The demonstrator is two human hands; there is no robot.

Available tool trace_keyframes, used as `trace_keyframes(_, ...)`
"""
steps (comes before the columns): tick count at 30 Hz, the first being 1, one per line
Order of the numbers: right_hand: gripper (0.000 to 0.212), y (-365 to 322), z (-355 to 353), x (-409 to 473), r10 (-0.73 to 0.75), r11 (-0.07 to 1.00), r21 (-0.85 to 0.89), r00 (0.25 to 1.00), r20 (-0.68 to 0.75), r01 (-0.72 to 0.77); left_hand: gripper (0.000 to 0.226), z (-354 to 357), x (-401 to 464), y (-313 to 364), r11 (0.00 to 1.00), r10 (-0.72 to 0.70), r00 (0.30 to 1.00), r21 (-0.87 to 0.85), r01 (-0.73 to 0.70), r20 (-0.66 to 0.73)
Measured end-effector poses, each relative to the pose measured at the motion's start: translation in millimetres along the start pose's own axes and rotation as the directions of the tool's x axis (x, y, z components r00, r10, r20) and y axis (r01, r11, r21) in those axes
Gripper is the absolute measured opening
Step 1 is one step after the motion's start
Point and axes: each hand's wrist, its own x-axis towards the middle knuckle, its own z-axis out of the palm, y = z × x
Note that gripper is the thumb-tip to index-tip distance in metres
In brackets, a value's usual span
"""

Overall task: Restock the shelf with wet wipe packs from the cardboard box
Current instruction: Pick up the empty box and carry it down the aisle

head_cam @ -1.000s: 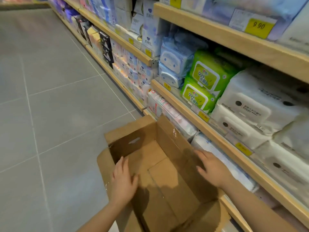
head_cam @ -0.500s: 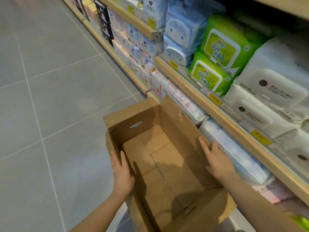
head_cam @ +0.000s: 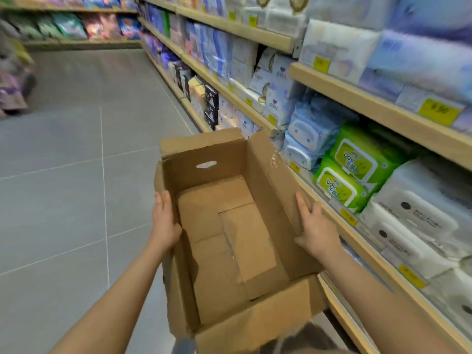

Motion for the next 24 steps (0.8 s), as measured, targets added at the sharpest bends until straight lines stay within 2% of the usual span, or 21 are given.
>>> trace_keyframes(5,0.116,-24,-15,48,-0.082,0.996,0.038,0.997,-0.013,0.082,0.09,-45,32,8,0.999,-0.046,0.992,0.008,0.047,-0.114)
trace_keyframes(11,0.116,-11,-9,128,-0.161,0.985,0.075,0.984,0.078,0.156,0.085,-34,80,22,0.991,-0.132,0.982,-0.024,0.13,-0.138)
trace_keyframes(14,0.113,-5,-23,152,-0.172,0.982,0.106,0.974,0.15,0.157,0.084,-36,92,38,0.977,-0.212,0.971,-0.034,0.21,-0.106)
trace_keyframes(19,0.11,-14,-82,183,-0.18,0.979,0.13,0.961,0.208,0.155,0.082,-90,105,71,0.958,-0.279,0.956,-0.096,0.27,-0.092)
trace_keyframes(24,0.114,-52,-189,213,-0.223,0.969,0.153,0.954,0.199,0.195,0.08,-194,118,134,0.947,-0.315,0.942,-0.104,0.304,-0.116)
